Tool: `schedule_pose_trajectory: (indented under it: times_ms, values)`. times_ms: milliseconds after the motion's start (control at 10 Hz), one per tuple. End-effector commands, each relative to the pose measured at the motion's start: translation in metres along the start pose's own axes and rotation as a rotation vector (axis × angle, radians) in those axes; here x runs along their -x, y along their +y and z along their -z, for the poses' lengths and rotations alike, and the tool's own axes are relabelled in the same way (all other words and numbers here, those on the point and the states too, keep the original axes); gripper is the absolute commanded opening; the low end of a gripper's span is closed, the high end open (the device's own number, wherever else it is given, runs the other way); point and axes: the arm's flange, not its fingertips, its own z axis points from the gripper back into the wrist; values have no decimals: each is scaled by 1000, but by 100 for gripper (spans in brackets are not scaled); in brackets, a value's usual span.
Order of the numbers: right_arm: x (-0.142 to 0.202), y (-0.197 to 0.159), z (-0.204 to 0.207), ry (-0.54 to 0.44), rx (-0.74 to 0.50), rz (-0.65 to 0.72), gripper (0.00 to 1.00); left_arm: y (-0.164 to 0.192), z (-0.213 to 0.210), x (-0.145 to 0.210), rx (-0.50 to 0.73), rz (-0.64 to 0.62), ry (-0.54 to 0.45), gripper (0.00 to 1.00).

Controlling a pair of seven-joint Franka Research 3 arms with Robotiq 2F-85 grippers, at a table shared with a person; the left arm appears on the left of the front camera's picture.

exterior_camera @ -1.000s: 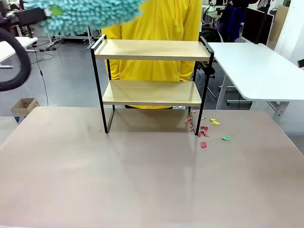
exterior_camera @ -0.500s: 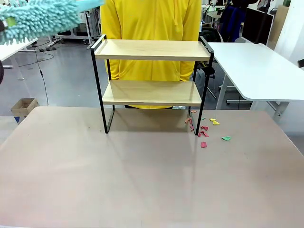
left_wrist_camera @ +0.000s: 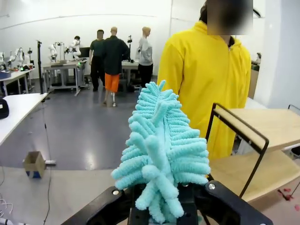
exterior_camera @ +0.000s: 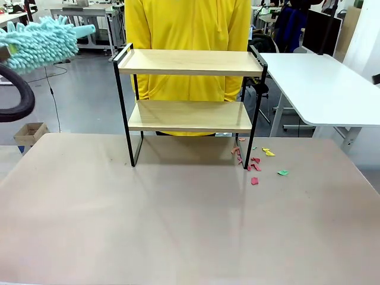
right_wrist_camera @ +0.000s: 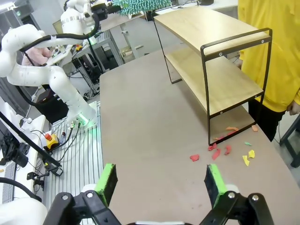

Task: Clean the shelf.
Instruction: Hand the Duster back to the human.

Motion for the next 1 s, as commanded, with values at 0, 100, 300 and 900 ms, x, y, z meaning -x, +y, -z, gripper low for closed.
schedule_pose_trajectory:
  times_ms: [0, 100, 300, 900]
  values:
    - [-2, 3, -2, 1, 2, 1, 100, -3, 14, 42, -8, 3, 14, 17]
    - [-2, 3, -2, 1, 2, 1, 100, -4, 16, 66, -12, -19, 54, 17]
    - [-2, 3, -2, 1, 2, 1, 100, -9, 15, 110, -5, -68, 107, 17]
    - [-2, 3, -2, 1, 2, 1, 100, -3, 46, 110, -7, -108, 163, 17]
